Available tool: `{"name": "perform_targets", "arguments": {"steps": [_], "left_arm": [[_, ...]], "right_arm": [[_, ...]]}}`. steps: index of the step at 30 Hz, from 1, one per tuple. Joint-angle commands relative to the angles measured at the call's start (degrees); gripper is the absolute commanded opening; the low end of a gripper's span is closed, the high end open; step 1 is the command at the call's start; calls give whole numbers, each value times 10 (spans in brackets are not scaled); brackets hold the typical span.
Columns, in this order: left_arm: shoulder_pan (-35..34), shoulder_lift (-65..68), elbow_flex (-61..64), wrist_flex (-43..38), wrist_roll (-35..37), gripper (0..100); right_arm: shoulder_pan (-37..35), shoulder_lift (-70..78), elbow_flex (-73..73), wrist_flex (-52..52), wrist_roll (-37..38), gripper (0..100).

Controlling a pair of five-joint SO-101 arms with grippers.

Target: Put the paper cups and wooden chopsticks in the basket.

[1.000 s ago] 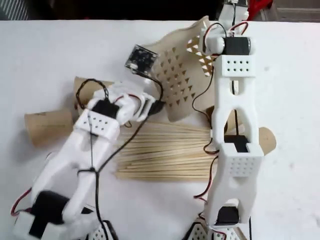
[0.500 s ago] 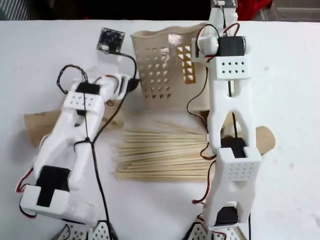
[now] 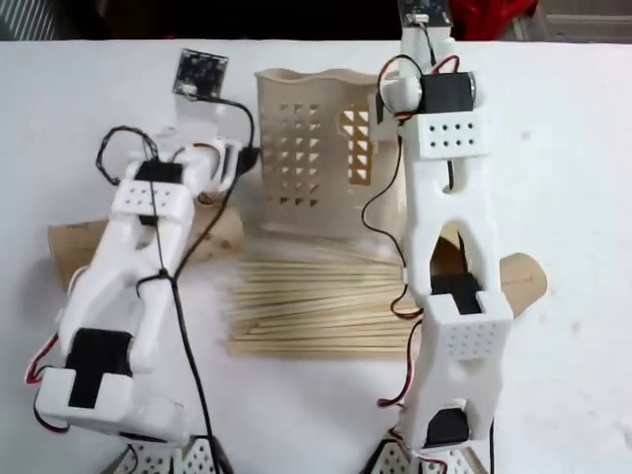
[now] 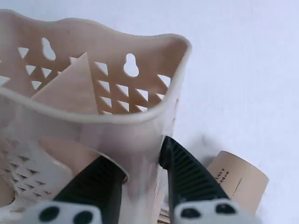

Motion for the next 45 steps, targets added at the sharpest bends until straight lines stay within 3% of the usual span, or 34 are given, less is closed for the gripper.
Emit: {"name": "perform_targets", "arguments": {"steps": [1,11,17,20,24,28,34,40,45], "left_arm": [[-18,-4,-87,20,7,325],[-13,-12,-127,86,33,327],[-34,-96,-171,255,25,327],[-16,-164,-144,320,-7,327],[11,-263,-43,332,-39,327],[16,-332,85,272,-62,327],[18,-335,253,84,-79,327],[50,-327,299,-15,-79,325],[64,-222,253,-81,-76,325]], "right_arm": [[-44,-40,-14,10,9,16],[-69,-30,-12,29,8,16],[-26,2,-17,4,4,16],[-14,19,-18,-9,4,16],[-9,33,-18,-20,4,16],[-6,34,-18,-33,4,16],[8,17,-68,-59,4,16],[12,15,-150,-55,4,16],[-8,20,-154,-24,4,16]]}}
